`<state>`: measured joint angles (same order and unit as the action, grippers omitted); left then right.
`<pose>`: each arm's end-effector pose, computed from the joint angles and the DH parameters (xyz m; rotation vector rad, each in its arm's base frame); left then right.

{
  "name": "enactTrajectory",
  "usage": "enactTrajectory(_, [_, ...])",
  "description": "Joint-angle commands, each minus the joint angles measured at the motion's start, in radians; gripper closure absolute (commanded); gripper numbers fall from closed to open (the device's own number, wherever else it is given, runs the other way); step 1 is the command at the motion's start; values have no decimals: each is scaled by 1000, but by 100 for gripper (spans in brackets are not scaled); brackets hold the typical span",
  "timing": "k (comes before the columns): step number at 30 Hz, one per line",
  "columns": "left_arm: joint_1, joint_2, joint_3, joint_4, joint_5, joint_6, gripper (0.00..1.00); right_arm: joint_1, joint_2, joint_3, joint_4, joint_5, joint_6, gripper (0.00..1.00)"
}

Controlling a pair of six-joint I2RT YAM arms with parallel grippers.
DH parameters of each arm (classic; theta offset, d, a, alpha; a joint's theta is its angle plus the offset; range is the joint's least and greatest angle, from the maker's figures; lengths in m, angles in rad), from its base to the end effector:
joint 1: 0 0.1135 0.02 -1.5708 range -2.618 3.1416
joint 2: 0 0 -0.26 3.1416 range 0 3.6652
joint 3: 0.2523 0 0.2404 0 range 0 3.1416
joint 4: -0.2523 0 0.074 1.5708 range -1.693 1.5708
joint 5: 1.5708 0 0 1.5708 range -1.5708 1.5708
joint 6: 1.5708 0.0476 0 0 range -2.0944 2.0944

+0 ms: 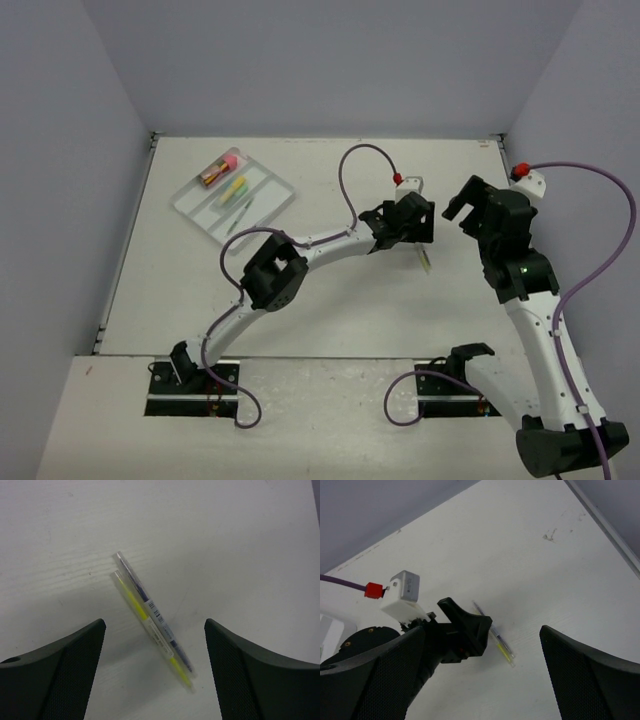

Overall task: Sort the stationery into containers
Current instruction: Pick up the pen from the center of the board.

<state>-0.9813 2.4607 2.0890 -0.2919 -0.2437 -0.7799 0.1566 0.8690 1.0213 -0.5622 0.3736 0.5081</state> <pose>0.3183 -0.4553 0.1745 0.0946 2.3009 -0.6849 0.1821 0.0112 0.3595 0.5750 1.8649 0.0684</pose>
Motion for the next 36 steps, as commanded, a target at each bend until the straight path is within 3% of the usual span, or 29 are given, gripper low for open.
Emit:
enactTrajectory(1, [-46,82,184,-142,-206,38,20,0,-27,-24,45,-57,11,1])
enactTrajectory(6, [-65,101,169,-142,-290,89,34,0,-41,-32,61,-108,4,1])
enactTrajectory(17, [-79,154,212,-104,-314,154,31,0,-33,-48,80,-161,-13,1])
enactTrajectory(22, [-80,167,211,-121,-326,160,38,0,-38,-50,84,-169,-18,2])
enactTrajectory(27, [-79,175,206,-151,-342,164,52,0,-38,-50,87,-174,-20,2])
enactTrajectory(31, [-75,171,191,-181,-344,169,74,0,-36,-49,88,-173,-23,2])
enactTrajectory(36, [-34,90,36,-164,-299,160,100,0,-35,-49,87,-179,-27,3])
